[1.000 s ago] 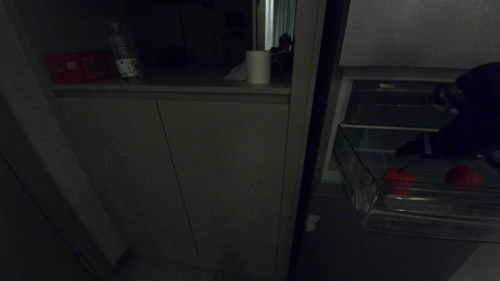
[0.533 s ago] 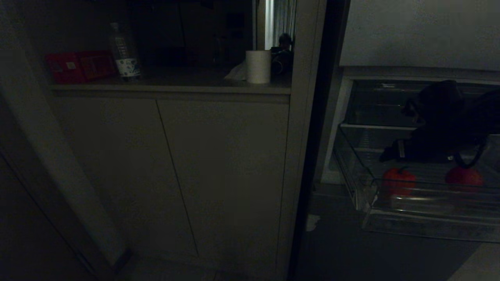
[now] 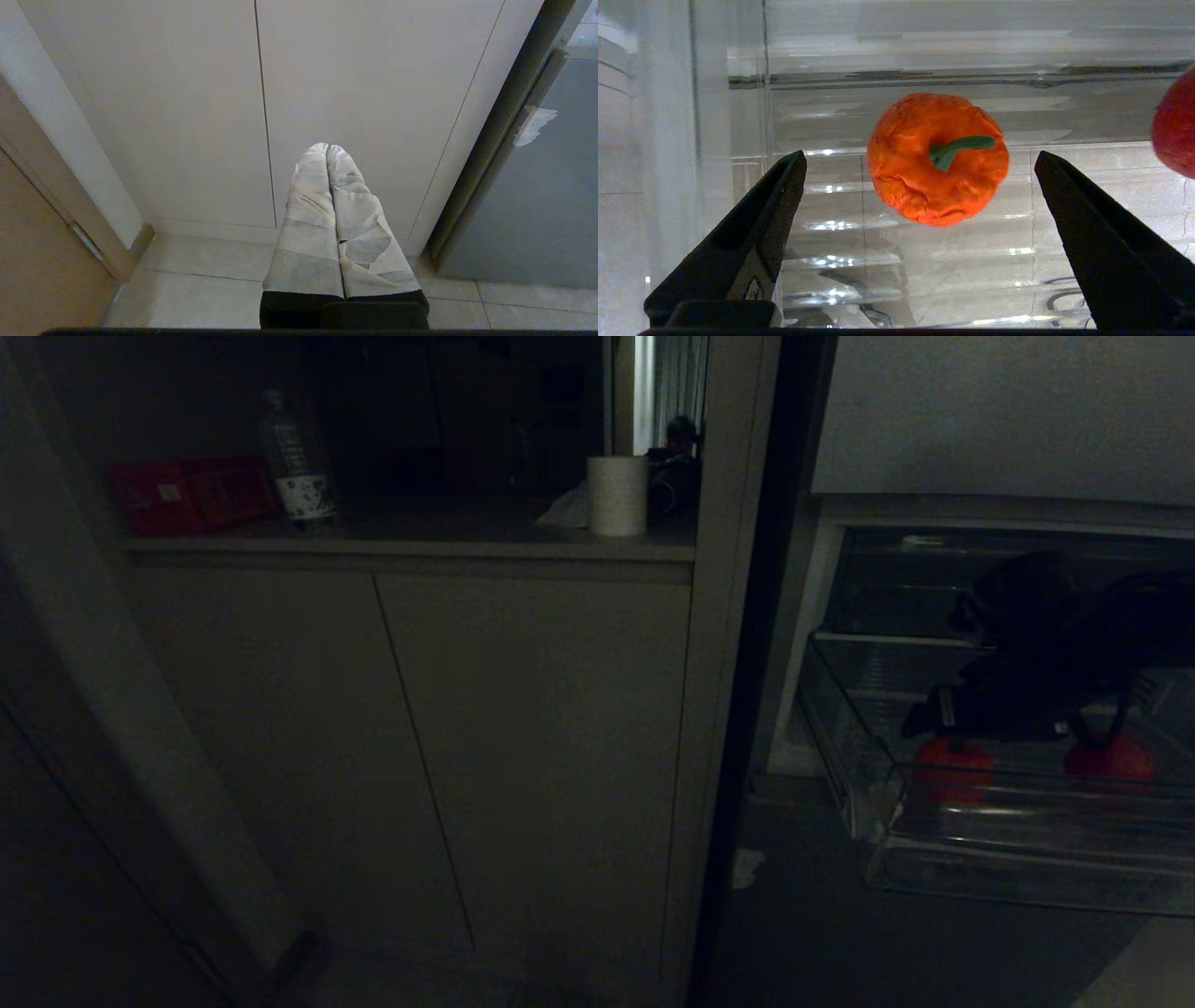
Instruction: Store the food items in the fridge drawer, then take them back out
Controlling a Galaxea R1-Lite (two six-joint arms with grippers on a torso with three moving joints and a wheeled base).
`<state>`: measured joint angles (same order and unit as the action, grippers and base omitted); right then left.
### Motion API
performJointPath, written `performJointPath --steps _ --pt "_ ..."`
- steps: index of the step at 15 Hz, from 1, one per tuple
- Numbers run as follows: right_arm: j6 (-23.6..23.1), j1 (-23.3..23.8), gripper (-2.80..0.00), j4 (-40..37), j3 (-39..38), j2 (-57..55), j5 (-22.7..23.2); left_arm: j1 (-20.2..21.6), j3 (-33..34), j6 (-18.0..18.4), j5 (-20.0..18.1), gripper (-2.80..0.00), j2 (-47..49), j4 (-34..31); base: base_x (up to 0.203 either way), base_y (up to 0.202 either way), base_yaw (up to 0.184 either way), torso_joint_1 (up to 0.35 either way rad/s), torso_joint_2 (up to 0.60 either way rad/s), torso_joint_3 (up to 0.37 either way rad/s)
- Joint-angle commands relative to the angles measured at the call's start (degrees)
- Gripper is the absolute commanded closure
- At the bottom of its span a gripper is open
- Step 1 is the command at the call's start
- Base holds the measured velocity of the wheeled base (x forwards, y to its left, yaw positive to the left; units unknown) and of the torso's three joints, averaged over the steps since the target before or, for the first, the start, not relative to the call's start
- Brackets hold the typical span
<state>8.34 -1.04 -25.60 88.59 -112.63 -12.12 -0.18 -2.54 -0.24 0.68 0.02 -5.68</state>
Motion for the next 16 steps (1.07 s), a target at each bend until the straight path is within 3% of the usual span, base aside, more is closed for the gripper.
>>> performJointPath --steps 1,16 --pt "0.65 0.2 -2.8 -0.15 0.09 -0.97 -0.39 0.01 -0.01 -0.02 0.02 0.0 0.06 -0.04 0.0 0.0 0.0 0.0 0.0 0.0" --pt "2.03 1.12 -2.8 0.99 -0.78 -4.52 -0.54 0.01 -0.01 -0.02 0.02 0.0 0.06 -0.04 0.0 0.0 0.0 0.0 0.0 0.0"
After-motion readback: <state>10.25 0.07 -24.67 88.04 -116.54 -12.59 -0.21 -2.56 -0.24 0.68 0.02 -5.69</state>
